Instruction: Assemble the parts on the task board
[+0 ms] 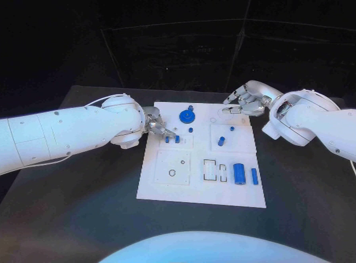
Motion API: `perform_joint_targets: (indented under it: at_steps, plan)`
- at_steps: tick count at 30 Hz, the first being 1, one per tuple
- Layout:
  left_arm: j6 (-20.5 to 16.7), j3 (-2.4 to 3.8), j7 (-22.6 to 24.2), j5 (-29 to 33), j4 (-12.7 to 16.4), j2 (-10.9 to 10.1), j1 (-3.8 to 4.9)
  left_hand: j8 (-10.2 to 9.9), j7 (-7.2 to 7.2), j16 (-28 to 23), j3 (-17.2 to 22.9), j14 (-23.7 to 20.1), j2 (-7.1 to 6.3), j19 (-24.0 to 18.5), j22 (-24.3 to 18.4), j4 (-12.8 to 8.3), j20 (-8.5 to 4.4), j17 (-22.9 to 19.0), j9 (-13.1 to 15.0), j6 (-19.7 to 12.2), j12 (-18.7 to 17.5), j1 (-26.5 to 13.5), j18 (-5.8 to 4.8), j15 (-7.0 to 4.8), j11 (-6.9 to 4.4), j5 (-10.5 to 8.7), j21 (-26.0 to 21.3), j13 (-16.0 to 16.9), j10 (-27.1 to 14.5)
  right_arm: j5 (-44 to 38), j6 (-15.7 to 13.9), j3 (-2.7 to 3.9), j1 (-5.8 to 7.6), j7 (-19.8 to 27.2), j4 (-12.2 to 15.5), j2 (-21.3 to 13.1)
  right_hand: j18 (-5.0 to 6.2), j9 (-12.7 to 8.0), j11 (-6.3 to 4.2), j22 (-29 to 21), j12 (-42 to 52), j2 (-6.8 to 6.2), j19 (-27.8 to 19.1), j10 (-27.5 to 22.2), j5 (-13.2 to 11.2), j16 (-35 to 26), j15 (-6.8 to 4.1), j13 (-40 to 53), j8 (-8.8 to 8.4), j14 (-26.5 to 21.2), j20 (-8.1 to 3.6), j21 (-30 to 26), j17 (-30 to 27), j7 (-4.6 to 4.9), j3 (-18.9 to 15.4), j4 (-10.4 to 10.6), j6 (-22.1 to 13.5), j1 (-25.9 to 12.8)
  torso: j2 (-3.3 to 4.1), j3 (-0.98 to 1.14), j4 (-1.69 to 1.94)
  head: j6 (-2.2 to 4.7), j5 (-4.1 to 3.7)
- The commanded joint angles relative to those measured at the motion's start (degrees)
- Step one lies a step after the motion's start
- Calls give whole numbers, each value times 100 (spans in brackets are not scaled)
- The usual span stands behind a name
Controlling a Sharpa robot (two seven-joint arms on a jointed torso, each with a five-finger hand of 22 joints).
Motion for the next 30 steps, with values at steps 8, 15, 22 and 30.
perform_joint_targets:
  at_steps: [8,15,22,30]
  plan:
    - [-1097,15,560,634,66,-122,17,-66,96,18,-325,606,222,64,208,24,-3,1510,-54,-320,-964,403,92,25,99,-5,-574,-978,-637,-12,26,3,9,43,-26,28,56,-8,13,-4,-20,35,-41,-33,23,-22,-32,-9,38,467,-12,-30,959,9,-24,-5,-43,-16,-6,4,0,16,-14]
    - [-1672,10,1593,1300,-6,-73,25,-373,496,-1489,-317,-249,406,-1326,-2265,-291,263,-5,-257,-1102,-2356,1252,635,361,460,17,-3582,-2207,-2062,-12,22,3,8,47,-40,43,56,-8,13,-4,-20,35,-41,-33,23,-22,-32,-9,38,467,-12,-30,959,9,-24,-5,-43,-16,-3,4,5,48,-28]
    - [-2022,-53,2712,967,-122,86,16,-890,736,-3821,290,-1983,435,-2123,-3266,-1000,569,-2082,-917,-1445,-3406,2564,738,651,777,9,-4997,-3070,-3117,-12,16,3,8,51,-38,36,56,-8,13,-4,-20,35,-41,-33,23,-22,-32,-9,38,467,-12,-30,959,9,-24,-5,-43,-16,3,1,-11,114,-91]
    - [-2171,-116,3317,-182,-369,310,-16,-1529,599,-2420,822,-1031,-34,-1586,-3176,-1236,582,-1263,-1977,-857,-4211,2619,772,639,786,22,-4752,-4254,-2748,-12,8,3,8,67,-36,40,58,-8,14,-12,-19,38,-44,-34,27,-26,-31,-8,41,466,-12,-35,954,9,-34,5,-48,-19,2,6,-9,153,-141]
